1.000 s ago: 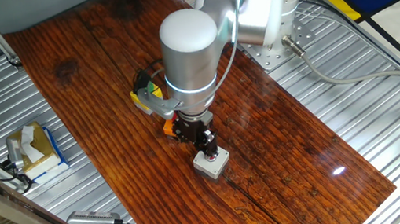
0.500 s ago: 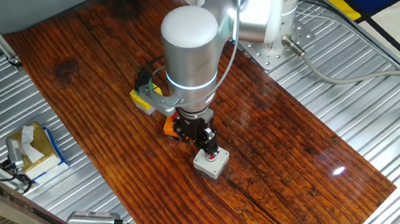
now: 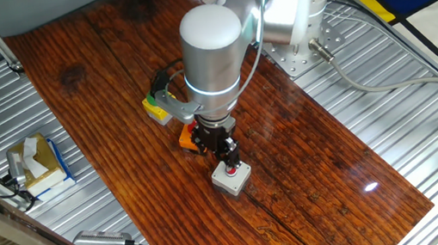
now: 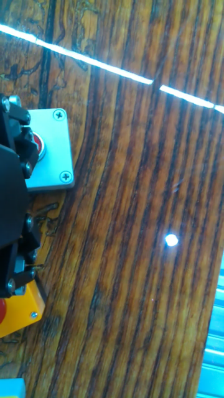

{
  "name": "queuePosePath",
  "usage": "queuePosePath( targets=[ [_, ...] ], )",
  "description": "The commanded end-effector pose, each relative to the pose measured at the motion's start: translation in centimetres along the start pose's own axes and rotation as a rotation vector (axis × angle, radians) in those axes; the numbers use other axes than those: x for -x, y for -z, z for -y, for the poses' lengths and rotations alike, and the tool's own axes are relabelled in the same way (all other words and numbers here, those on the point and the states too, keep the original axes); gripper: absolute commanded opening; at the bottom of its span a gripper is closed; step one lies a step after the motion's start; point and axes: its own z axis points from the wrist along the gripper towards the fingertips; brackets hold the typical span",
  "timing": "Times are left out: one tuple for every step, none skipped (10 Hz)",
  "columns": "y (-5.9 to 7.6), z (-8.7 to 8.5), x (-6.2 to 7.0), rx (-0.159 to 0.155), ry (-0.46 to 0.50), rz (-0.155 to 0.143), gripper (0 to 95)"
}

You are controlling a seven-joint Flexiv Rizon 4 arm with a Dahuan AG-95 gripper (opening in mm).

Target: Press three buttons from left to right in sequence

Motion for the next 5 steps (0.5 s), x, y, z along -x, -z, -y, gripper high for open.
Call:
queuePosePath(
  targets=[
    [-0.04,-0.02,0.05,0.0,0.002,0.0,76.0],
    [-0.05,-0.02,0.06,0.001,0.002,0.0,76.0],
    [-0.05,-0.03,0.06,0.001,0.003,0.0,76.0],
    [-0.07,-0.06,0.09,0.002,0.004,0.002,76.0],
    [-0.08,-0.13,0.13,0.002,0.001,0.003,76.0]
  ],
)
